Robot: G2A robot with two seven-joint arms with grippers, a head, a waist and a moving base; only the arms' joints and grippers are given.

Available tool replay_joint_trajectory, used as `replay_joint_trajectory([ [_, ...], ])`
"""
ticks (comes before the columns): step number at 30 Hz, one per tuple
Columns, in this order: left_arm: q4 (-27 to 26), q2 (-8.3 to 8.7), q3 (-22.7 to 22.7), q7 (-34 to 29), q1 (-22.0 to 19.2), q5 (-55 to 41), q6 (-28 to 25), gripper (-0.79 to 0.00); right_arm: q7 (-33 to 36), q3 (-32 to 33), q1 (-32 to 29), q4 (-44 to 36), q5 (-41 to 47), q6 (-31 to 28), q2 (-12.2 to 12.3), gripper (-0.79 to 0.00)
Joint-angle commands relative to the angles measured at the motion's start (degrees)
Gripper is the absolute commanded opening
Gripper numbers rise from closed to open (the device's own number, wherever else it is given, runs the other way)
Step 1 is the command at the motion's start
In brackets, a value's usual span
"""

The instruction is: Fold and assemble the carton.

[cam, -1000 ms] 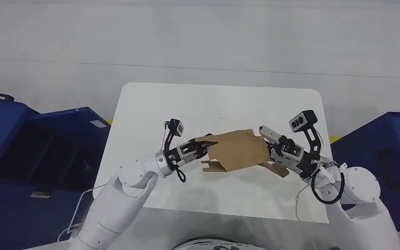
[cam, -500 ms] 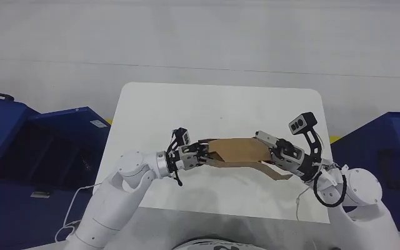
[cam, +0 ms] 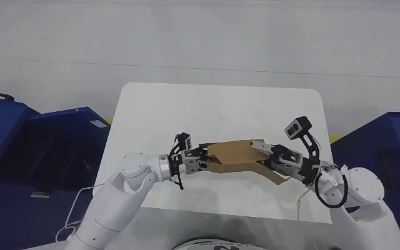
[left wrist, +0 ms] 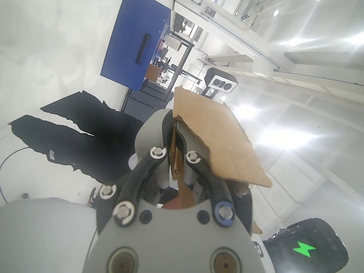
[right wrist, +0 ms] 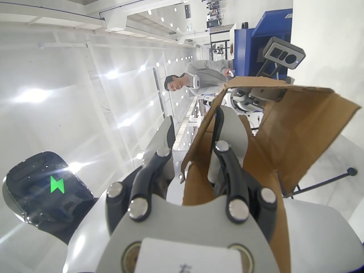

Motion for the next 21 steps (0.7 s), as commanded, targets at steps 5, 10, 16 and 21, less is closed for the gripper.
replay_joint_trajectory([
  [5, 0.16, 0.10, 0.41, -0.21, -0.17, -0.09, 0.31, -0.785, 3.33, 1.17, -0.10, -0.25, 1.02, 3.91, 0.53, -0.536],
  [10, 0.22, 0.20, 0.78, -0.60, -0.36, -0.09, 0.68, -0.785, 4.63, 1.45, 0.67, 0.08, 1.07, 7.00, 0.94, -0.548],
  [16, 0.40, 0.25, 1.67, -0.55, -0.79, 0.23, 1.37, -0.785, 2.20, 0.61, 2.24, 1.10, 1.67, 6.18, 0.97, -0.603],
  [21, 0.76, 0.19, 2.90, -0.19, -1.22, 0.36, 2.09, -0.785, 0.92, -0.55, 4.07, 2.72, 1.54, 6.06, 1.02, -0.613],
])
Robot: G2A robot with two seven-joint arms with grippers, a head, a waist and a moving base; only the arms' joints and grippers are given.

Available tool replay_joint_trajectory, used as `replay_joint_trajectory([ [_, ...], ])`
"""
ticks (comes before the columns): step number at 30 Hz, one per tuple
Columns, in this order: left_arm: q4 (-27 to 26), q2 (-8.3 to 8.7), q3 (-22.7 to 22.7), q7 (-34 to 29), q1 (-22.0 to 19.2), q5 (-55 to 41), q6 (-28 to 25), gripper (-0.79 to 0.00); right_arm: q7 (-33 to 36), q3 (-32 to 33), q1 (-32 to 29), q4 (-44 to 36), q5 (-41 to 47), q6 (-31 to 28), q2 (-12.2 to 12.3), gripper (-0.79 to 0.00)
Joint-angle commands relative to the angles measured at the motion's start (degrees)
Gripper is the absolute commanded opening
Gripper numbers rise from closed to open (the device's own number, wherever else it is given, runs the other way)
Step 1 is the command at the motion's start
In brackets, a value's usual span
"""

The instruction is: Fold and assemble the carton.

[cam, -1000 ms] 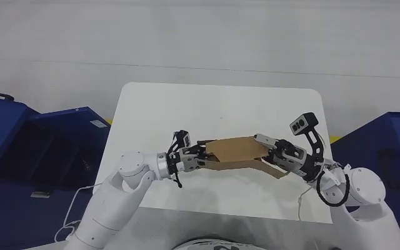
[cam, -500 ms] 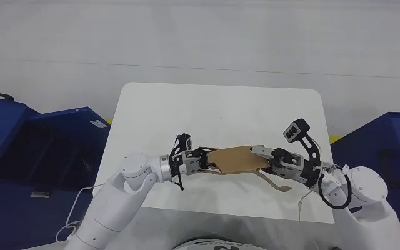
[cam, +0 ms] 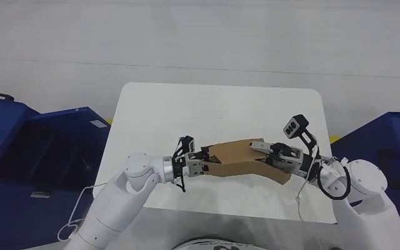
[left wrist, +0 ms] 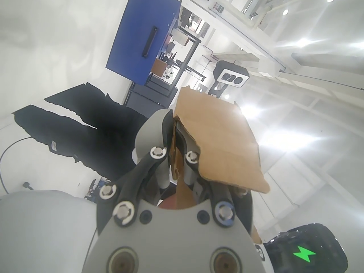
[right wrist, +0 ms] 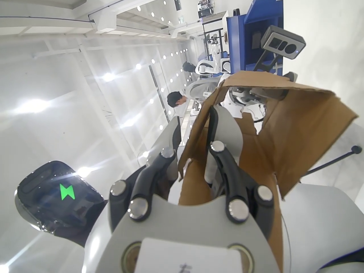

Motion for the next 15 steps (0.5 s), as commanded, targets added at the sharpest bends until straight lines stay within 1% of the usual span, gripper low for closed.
replay_joint_trajectory([
  [1, 0.16, -0.02, 0.69, -0.02, -0.16, 0.34, 0.22, -0.785, -0.30, -0.44, 0.76, 0.69, 0.05, 0.12, 0.03, -0.613],
  [9, 0.68, -0.02, 2.27, 0.44, -0.86, 1.61, 0.54, -0.785, -0.56, -1.55, 2.48, 1.99, -0.69, 1.55, 0.32, -0.625],
  [12, 0.66, 0.01, 2.54, 0.78, -1.01, 2.22, 0.24, -0.785, -0.03, -1.93, 2.69, 2.09, -1.83, 2.21, 0.52, -0.646],
  [15, 0.55, 0.10, 2.69, 1.08, -1.07, 3.05, 0.03, -0.785, 0.53, -1.98, 2.60, 2.07, -2.74, 2.67, 0.74, -0.640],
])
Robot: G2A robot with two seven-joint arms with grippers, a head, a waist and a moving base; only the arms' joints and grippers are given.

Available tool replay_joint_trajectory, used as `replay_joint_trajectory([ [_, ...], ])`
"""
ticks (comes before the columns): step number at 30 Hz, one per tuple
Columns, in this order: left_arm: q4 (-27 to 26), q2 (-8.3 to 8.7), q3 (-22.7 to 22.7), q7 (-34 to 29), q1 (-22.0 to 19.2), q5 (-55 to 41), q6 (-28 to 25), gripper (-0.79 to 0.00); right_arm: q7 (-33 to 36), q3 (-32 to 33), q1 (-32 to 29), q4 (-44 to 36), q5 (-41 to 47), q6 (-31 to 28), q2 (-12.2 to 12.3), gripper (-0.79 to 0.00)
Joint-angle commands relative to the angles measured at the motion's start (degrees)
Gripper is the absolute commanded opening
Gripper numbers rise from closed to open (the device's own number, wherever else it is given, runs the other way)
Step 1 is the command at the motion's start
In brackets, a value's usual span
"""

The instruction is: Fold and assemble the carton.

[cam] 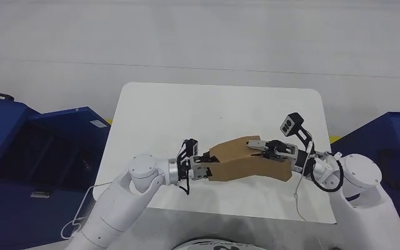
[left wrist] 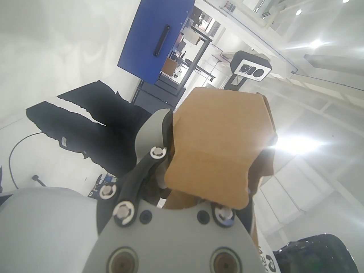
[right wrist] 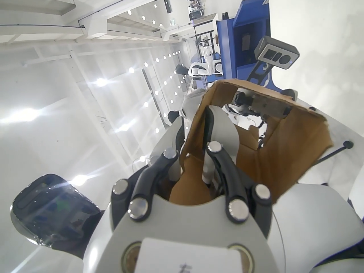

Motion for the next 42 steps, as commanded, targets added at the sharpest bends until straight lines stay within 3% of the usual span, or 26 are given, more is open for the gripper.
replay_joint_trajectory([
  [1, -0.11, 0.07, 0.04, 0.21, -0.03, 0.63, -0.19, -0.785, 0.27, 0.08, -0.10, -0.08, -0.64, 0.32, 0.15, -0.637],
  [8, -0.39, 0.43, -0.46, 0.37, 0.17, 2.32, -0.46, -0.785, 1.32, 1.11, -0.81, -0.71, -1.46, 0.97, 0.66, -0.625],
  [9, -0.44, 0.50, -0.45, 0.18, 0.22, 2.70, -0.44, -0.785, 1.41, 1.28, -0.91, -0.84, -1.71, 1.15, 0.74, -0.637],
  [10, -0.50, 0.56, -0.41, -0.01, 0.28, 3.16, -0.47, -0.785, 1.62, 1.35, -1.06, -0.94, -2.03, 1.28, 0.83, -0.785],
  [18, -0.99, 0.93, -0.28, -0.98, 0.78, 4.62, -1.00, -0.770, 1.43, 1.01, -1.58, -1.14, -3.57, 0.90, 1.23, -0.785],
  [19, -1.00, 0.96, -0.34, -0.91, 0.83, 4.58, -1.06, -0.545, 1.12, 0.96, -1.60, -1.12, -3.51, 0.51, 1.24, -0.785],
  [20, -1.02, 0.98, -0.53, -0.60, 0.93, 4.38, -1.23, 0.000, 0.67, 0.96, -1.59, -1.12, -3.36, -0.17, 1.23, -0.785],
  [26, -0.83, 1.02, -3.02, 1.46, 1.70, 0.44, -4.10, 0.000, -8.44, 1.50, -2.28, -0.94, -2.36, -11.78, 0.55, -0.785],
  [30, -0.62, 0.87, -6.04, 5.72, 2.39, -2.76, -9.67, 0.000, -15.66, 1.52, -2.11, 0.43, -4.60, -21.70, 0.01, -0.785],
  [32, -0.78, 0.75, -7.59, 8.72, 2.85, -2.88, -14.92, 0.000, -16.20, 1.41, -2.07, 0.67, -4.73, -22.37, -0.04, -0.785],
  [42, -1.12, 0.72, -7.61, 8.46, 2.91, -3.43, -15.22, 0.000, -14.76, 0.83, -1.57, 1.44, -4.22, -22.74, -0.07, -0.785],
])
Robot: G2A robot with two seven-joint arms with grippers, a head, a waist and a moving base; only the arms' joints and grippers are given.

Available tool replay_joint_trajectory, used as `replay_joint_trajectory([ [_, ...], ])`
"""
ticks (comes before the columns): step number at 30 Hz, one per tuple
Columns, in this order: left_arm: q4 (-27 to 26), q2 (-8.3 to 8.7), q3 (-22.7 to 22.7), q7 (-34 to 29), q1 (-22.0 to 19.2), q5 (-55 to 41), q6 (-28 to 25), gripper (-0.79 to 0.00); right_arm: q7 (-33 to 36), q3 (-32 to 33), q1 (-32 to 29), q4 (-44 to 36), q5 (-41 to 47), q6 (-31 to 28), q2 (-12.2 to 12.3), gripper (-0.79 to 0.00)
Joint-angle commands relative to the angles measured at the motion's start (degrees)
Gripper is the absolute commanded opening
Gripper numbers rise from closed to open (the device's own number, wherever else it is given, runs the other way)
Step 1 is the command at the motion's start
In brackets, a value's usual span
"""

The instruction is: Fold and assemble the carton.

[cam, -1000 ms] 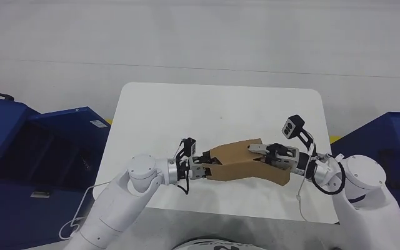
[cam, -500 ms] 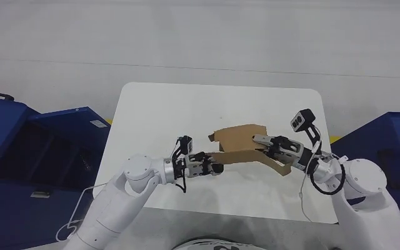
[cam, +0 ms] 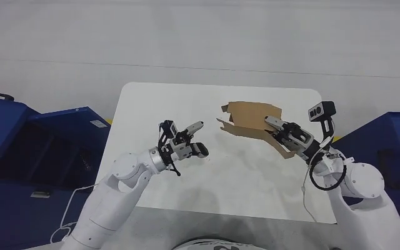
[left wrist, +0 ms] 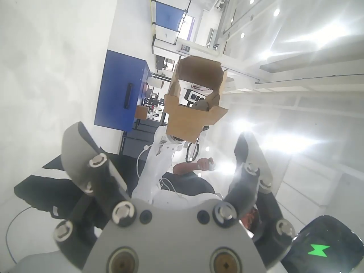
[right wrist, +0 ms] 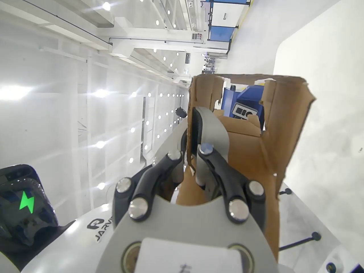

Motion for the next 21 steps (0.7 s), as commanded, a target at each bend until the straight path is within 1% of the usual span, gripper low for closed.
replay_joint_trajectory([
  [1, -0.45, 0.03, -0.64, 0.24, 0.15, 0.22, -1.31, 0.000, 2.07, -0.29, 0.87, 1.42, 0.64, -1.48, -0.01, -0.785],
  [3, -2.24, 0.25, -1.87, 4.68, 1.41, 7.52, -5.40, 0.000, 4.11, 0.11, 1.54, 3.34, 1.23, -3.47, 0.02, -0.785],
  [5, -4.92, 0.31, -1.75, 9.26, 4.06, 13.96, -8.91, 0.000, 6.02, 0.90, 1.95, 4.91, 1.52, -5.50, 0.09, -0.785],
  [8, -8.60, 0.27, -1.79, 15.23, 7.36, 21.03, -14.20, 0.000, 8.98, 2.44, 2.40, 6.58, 1.55, -9.66, 0.22, -0.785],
  [11, -10.60, -0.01, -1.38, 22.95, 9.66, 29.73, -20.70, 0.000, 14.42, 2.94, 2.59, 8.11, 3.07, -14.90, 0.31, -0.785],
  [13, -11.07, -0.34, -1.09, 28.98, 10.40, 34.86, -25.76, 0.000, 15.28, 3.15, 2.77, 8.74, 3.62, -15.99, 0.32, -0.785],
  [21, -11.07, -0.34, -1.09, 28.98, 10.40, 34.86, -25.76, 0.000, 15.28, 3.15, 2.77, 8.74, 3.62, -15.99, 0.32, -0.785],
])
